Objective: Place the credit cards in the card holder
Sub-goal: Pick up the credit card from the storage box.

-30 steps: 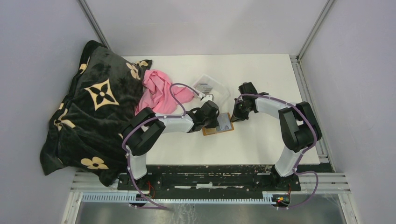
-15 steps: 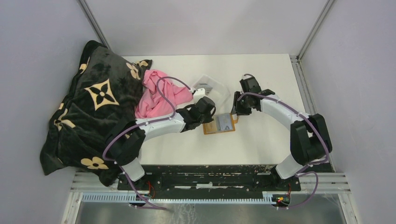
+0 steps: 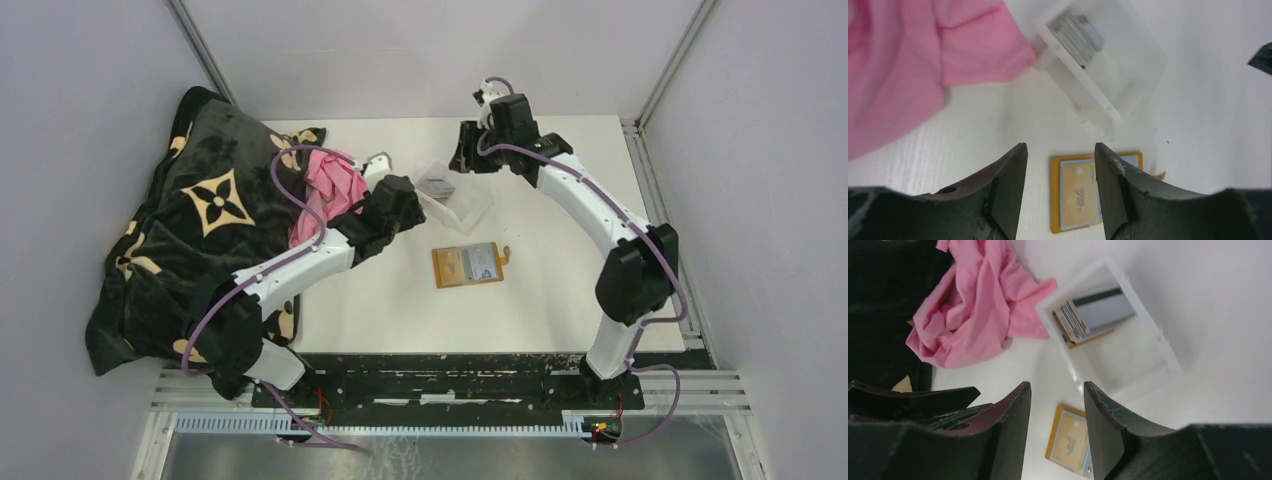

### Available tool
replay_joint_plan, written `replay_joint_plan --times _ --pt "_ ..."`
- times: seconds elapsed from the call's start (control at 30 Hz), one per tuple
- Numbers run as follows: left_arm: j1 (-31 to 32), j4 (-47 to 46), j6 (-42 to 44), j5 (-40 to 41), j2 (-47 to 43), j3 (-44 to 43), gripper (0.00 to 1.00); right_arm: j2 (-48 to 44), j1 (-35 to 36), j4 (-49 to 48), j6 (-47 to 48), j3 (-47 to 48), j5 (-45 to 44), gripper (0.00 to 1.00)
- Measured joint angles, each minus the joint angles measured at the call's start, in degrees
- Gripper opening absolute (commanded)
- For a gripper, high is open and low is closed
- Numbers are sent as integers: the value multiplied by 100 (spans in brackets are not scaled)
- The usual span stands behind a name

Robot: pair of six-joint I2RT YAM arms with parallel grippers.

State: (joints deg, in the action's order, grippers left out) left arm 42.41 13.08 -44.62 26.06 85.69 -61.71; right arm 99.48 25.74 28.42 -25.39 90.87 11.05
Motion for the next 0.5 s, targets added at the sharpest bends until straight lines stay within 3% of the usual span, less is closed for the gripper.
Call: replay_joint_plan --times 0.2,0.4,0.5 --pt "-671 13 -4 -127 -186 216 63 1178 240 232 887 1698 -236 51" --pt "-717 -146 -20 -181 -118 240 62 1637 278 -219 1353 1882 -450 49" --pt "-813 -343 -129 -280 -24 345 57 2240 247 -107 1421 2544 -343 49"
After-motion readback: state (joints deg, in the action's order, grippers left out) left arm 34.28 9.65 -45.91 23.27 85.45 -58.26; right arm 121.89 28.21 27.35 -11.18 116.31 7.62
